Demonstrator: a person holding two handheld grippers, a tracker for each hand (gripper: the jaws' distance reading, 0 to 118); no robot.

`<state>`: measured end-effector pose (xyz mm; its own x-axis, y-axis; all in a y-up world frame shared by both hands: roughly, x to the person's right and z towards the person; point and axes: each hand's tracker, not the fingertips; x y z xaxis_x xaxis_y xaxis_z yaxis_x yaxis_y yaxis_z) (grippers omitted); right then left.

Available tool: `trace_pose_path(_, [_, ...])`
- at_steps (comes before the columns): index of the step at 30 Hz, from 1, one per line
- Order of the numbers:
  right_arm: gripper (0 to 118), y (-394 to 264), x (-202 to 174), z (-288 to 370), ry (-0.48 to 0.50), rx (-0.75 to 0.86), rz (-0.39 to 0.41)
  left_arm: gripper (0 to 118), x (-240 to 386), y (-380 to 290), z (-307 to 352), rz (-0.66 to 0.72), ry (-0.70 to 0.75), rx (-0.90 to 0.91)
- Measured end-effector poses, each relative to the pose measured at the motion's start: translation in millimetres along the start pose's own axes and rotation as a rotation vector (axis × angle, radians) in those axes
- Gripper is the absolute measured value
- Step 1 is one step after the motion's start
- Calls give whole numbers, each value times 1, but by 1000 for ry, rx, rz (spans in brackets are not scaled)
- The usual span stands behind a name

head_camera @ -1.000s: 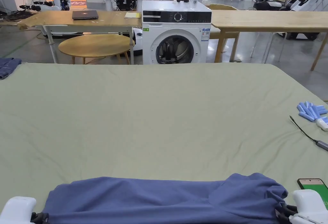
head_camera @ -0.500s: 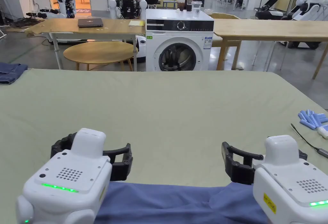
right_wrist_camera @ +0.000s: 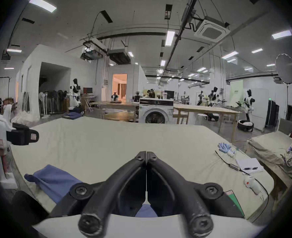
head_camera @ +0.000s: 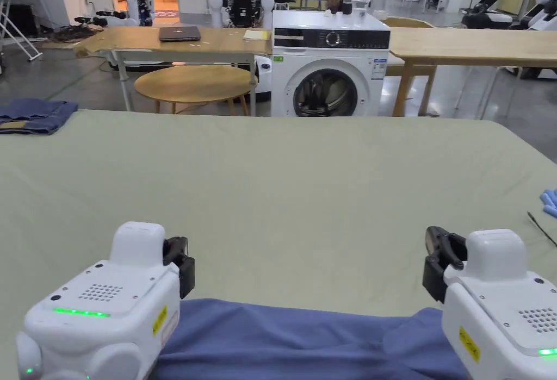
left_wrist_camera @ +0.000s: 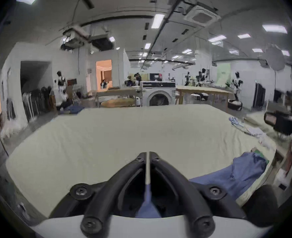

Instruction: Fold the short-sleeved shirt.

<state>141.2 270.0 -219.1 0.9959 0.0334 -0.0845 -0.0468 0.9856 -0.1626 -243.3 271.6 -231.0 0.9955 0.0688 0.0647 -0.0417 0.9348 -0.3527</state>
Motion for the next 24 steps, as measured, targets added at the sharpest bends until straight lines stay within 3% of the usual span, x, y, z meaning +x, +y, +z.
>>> trace_pose_path(1, [0, 6, -1, 4, 0, -1, 2, 43, -21, -6, 2, 72, -1, -11])
trace_pose_path(2, [0, 4, -2, 4, 6, -6, 4, 94, -40, -12, 2, 137, -4, -32])
trace_pose_path(3, [0, 0, -3, 3, 10, -12, 5, 117, -60, -20, 1, 203, -8, -72])
trace_pose_path(7, [0, -10, -11, 3, 33, -47, 4, 118, -128, -64, 2, 412, 65, -172])
trace_pose_path(14, [0, -17, -22, 3, 49, -96, -3, 118, -179, -169, -39, 997, -221, -400])
trace_pose_path(17, [0, -14, -21, 5, 46, -101, -6, 118, -166, -170, -50, 1002, -346, -222])
trace_pose_path(18, [0, -14, -20, 5, 46, -103, -12, 118, -160, -172, -62, 1104, -475, -244])
trace_pose_path(19, [0, -13, -19, 5, 47, -104, -16, 117, -152, -178, -73, 1229, -607, -285])
trace_pose_path(20, [0, -14, -19, 5, 43, -107, -18, 108, -145, -183, -83, 1305, -659, -293])
trace_pose_path(21, [0, -12, -20, 5, 37, -108, -17, 86, -137, -185, -87, 1280, -550, -302])
trace_pose_path(22, [0, -11, -20, 6, 33, -108, -17, 53, -131, -184, -90, 1236, -475, -322])
trace_pose_path(23, [0, -11, -19, 7, 30, -108, -18, 12, -125, -185, -95, 1187, -404, -369])
trace_pose_path(24, [0, -11, -18, 7, 28, -108, -20, 7, -122, -188, -98, 1154, -355, -412])
